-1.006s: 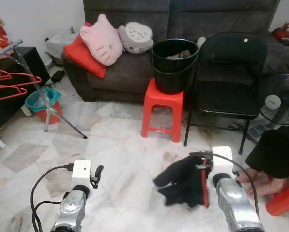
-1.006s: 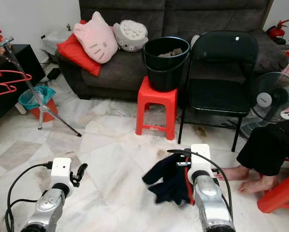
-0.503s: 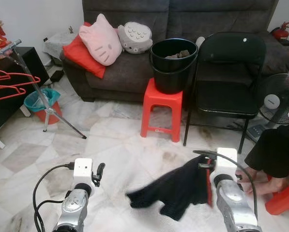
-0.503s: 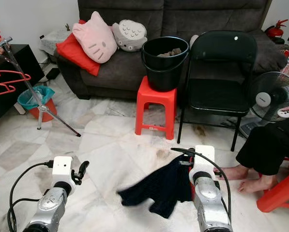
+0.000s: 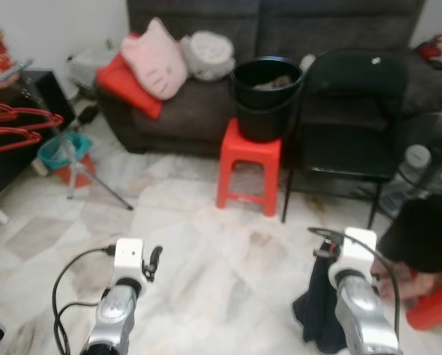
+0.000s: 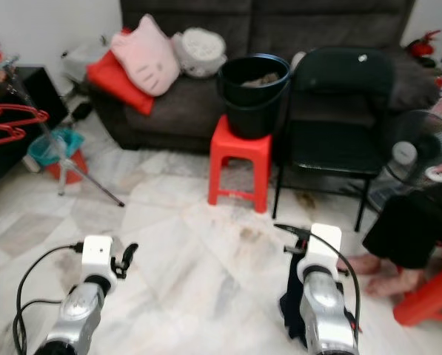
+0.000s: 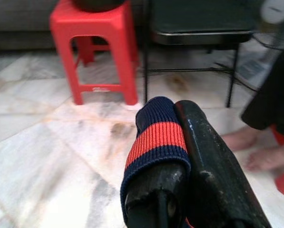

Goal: Hang hanger

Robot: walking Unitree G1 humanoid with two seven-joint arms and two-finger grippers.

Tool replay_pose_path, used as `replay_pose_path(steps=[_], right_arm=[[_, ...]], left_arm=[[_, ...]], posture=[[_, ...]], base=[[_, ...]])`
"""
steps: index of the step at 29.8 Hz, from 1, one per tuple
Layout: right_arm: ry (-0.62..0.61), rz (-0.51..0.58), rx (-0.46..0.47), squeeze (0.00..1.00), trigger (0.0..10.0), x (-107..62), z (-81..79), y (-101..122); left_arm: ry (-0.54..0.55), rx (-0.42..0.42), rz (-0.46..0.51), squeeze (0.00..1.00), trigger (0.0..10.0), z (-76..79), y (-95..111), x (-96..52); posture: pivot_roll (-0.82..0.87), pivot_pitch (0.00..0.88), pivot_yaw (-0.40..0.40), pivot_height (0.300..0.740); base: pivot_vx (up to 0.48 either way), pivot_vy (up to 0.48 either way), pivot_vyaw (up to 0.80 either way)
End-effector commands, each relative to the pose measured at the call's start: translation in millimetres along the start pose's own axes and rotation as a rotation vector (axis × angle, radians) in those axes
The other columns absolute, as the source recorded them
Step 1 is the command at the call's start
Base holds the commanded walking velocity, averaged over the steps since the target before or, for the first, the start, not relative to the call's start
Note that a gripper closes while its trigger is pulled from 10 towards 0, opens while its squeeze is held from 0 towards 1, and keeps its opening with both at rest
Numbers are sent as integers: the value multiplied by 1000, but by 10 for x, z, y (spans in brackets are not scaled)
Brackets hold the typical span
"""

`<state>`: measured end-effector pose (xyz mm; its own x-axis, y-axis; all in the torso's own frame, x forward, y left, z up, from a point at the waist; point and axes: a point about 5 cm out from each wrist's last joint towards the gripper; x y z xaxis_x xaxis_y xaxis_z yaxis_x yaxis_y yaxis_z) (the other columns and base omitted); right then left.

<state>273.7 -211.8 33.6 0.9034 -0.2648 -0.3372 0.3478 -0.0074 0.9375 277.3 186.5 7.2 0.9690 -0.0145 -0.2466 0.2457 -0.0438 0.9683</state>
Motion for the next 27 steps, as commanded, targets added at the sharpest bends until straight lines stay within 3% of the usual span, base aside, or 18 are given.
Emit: replay_pose_path(steps=[1,14,20,23,27], right_arm=[[12,33,14,0,10000,8,-54,55],[-10,34,2,0,10000,-2,-36,35],[-15,37,-11,0,10000,5,-27,52],[-20,36,-13,0,10000,13,-11,48],[-29,37,-19,0,10000,20,15,53]], left_arm=[[12,10,-13,0,10000,-66,-36,-33],[9,8,-8,0,10000,-62,-30,-36],[0,46,-2,0,10000,-48,-9,-22],[0,45,0,0,10000,-39,-5,-18],[16,29,1,0,10000,-52,1,-15]], posture=[[-8,0,51,740],[-11,0,53,740],[-9,0,52,740],[-7,0,50,740],[-7,0,48,740]], base=[[0,0,800],[0,0,800],[0,0,800],[0,-480,800],[0,0,800]])
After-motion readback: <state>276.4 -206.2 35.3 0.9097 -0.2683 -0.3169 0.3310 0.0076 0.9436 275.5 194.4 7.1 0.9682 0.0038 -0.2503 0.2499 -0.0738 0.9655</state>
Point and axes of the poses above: a point about 5 cm out from each wrist's last joint towards the gripper, its own x axis pointing out of the wrist towards the gripper, its own y axis along the axis of the wrist's last joint, z = x × y, and after that the axes turned 1 degree about -x, right-handed
